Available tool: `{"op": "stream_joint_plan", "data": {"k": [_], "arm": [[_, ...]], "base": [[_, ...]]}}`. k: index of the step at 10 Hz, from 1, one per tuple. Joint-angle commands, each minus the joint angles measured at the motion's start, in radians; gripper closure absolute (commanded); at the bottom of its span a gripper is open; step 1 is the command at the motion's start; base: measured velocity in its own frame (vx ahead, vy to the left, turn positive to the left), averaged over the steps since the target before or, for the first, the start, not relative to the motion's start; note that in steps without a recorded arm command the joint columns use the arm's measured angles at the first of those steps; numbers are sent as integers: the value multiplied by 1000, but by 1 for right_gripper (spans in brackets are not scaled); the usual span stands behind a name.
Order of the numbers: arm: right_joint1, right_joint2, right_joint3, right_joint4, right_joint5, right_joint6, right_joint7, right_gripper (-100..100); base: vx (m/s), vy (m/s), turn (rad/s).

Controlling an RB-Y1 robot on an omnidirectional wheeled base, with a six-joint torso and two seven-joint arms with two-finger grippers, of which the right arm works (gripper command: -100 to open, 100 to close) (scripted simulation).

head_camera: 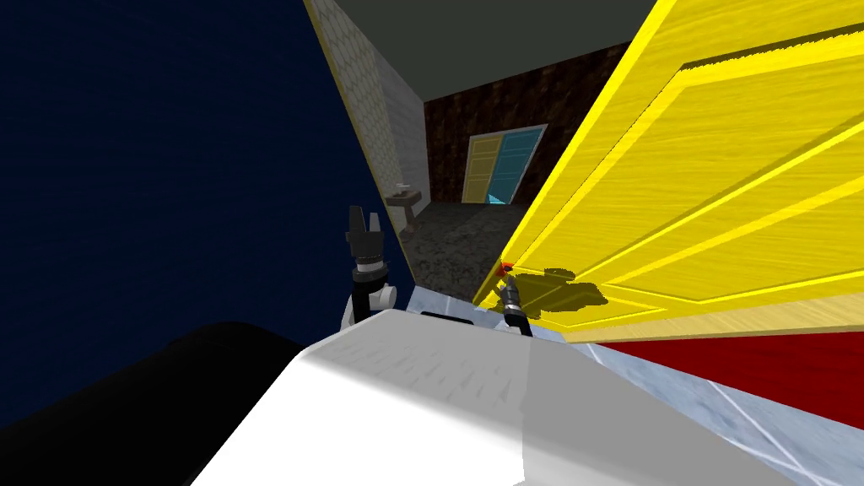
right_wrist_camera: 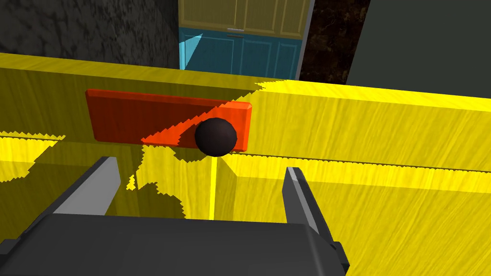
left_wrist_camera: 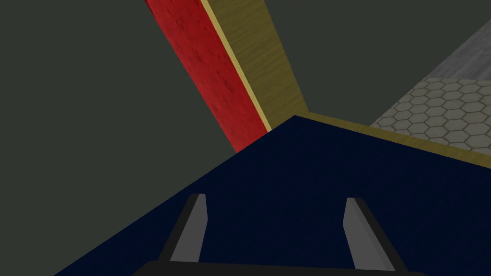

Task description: Pull the door open

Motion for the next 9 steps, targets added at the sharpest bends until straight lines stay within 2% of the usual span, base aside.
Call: {"op": "stream_joint_plan", "data": {"k": [1, 5, 6, 7, 9], "arm": [[18, -35, -9, -6, -9, -5, -35, -100], [22, -94, -28, 16, -28, -20, -90, -100], [18, -90, -25, 19, -25, -19, -84, -100], [18, -90, -25, 19, -25, -19, -84, 100], [18, -90, -25, 19, -25, -19, -84, 100]], "base": [[211, 0, 95], [196, -10, 95], [65, -11, -7], [-21, 9, -8], [-23, 3, 11]]}}
